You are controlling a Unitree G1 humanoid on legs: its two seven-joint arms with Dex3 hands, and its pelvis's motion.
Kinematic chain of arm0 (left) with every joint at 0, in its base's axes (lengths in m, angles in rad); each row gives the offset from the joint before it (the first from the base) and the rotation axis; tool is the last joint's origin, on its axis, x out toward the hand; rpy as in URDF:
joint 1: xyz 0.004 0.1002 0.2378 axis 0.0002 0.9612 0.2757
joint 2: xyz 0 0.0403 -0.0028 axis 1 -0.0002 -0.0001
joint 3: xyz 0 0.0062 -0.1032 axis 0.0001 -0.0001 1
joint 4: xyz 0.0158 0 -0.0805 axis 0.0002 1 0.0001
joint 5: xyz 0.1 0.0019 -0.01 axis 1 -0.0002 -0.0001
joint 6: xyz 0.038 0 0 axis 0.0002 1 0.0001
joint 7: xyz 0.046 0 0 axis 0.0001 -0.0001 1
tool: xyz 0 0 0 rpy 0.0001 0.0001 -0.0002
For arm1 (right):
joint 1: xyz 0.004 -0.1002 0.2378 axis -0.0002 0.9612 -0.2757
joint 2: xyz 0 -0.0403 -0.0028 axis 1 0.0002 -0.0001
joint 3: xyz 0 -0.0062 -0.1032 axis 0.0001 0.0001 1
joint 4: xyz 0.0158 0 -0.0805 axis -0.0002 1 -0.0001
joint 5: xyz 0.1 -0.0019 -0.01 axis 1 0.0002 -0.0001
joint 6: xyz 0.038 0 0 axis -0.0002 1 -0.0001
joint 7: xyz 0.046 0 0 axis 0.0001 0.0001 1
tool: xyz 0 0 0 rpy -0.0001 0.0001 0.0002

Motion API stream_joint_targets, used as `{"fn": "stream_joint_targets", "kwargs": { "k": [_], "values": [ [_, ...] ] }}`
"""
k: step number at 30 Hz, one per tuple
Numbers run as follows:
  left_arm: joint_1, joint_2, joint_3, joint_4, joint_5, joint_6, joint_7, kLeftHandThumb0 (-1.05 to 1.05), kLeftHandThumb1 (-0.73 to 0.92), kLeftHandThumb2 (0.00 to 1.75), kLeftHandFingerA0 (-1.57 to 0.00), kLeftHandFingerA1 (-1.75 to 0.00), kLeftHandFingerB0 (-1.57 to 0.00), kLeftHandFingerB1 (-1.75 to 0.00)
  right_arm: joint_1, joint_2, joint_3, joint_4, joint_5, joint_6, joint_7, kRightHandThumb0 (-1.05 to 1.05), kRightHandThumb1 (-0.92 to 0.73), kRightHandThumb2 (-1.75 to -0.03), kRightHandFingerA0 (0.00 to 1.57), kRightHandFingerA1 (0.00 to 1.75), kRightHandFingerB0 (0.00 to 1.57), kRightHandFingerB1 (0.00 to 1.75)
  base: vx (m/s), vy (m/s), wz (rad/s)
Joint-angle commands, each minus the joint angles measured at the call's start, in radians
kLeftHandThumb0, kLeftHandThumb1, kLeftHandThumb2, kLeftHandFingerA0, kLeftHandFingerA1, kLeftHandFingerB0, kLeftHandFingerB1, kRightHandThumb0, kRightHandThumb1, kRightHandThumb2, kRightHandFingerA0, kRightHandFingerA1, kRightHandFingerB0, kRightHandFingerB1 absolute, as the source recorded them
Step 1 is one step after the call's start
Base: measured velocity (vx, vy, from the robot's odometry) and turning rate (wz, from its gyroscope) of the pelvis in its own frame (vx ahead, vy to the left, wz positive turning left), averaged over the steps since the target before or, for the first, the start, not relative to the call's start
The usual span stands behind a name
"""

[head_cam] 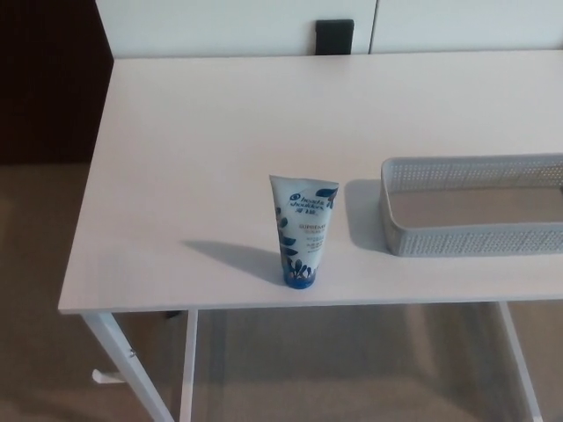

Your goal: The robot walks towards a table in front, picks a shampoo with left hand and puts it in a small grey container

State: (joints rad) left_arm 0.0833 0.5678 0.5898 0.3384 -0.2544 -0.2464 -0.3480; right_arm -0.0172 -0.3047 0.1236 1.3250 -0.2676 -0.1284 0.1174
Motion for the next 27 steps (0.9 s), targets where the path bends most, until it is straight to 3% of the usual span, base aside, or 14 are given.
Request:
{"fn": "stream_joint_targets", "kwargs": {
  "k": [1,6,13,14,24,25,26,27],
  "values": [
    [-0.151,0.054,-0.239,-0.405,-0.071,0.302,-0.097,-0.38,0.42,0.58,-0.09,-0.35,-0.07,-0.2,0.008,-0.013,-0.009,0.0,0.005,-0.007,-0.008,-0.38,-0.74,-0.61,0.74,0.49,0.54,0.4,0.0,0.0,0.0],
    [-0.214,-0.021,-0.389,-0.454,-0.015,0.365,-0.069,-0.33,0.44,0.55,-0.13,-0.33,-0.09,-0.22,0.004,-0.007,-0.001,0.009,-0.006,-0.003,-0.02,-0.38,-0.73,-0.62,0.72,0.46,0.55,0.4,0.0,0.0,0.0],
    [-0.218,-0.03,-0.461,-0.473,0.016,0.386,-0.058,-0.39,0.44,0.56,-0.16,-0.34,-0.07,-0.21,0.009,-0.008,-0.003,-0.005,0.0,-0.01,-0.009,-0.38,-0.75,-0.63,0.7,0.49,0.54,0.41,0.0,0.0,0.0],
    [-0.22,-0.038,-0.494,-0.474,0.043,0.389,-0.053,-0.47,0.39,0.66,-0.09,-0.4,-0.07,-0.21,0.013,-0.008,-0.002,-0.011,0.001,-0.01,-0.008,-0.37,-0.74,-0.63,0.71,0.5,0.54,0.42,0.0,0.0,0.0],
    [-0.216,-0.071,-0.56,-0.453,0.051,0.423,-0.038,-0.4,0.43,0.66,-0.11,-0.41,-0.04,-0.2,0.017,-0.007,-0.007,-0.007,0.003,-0.017,-0.009,-0.37,-0.74,-0.62,0.71,0.5,0.56,0.42,0.0,0.0,0.0],
    [-0.221,-0.077,-0.562,-0.443,0.042,0.44,-0.041,-0.37,0.31,0.74,-0.02,-0.44,0.0,-0.3,0.015,-0.009,-0.005,-0.006,0.0,-0.023,-0.009,-0.38,-0.74,-0.62,0.73,0.5,0.56,0.42,0.0,0.0,0.0],
    [-0.225,-0.082,-0.564,-0.439,0.04,0.455,-0.037,-0.42,0.45,0.6,-0.1,-0.36,-0.05,-0.17,0.014,-0.009,-0.002,-0.007,-0.003,-0.022,-0.009,-0.38,-0.74,-0.62,0.72,0.5,0.56,0.42,0.0,0.0,0.0],
    [-0.227,-0.085,-0.565,-0.438,0.041,0.462,-0.036,-0.42,0.45,0.6,-0.1,-0.36,-0.05,-0.17,0.014,-0.01,0.0,-0.007,-0.004,-0.022,-0.009,-0.38,-0.74,-0.62,0.72,0.5,0.56,0.42,0.0,0.0,0.0]
  ]
}}
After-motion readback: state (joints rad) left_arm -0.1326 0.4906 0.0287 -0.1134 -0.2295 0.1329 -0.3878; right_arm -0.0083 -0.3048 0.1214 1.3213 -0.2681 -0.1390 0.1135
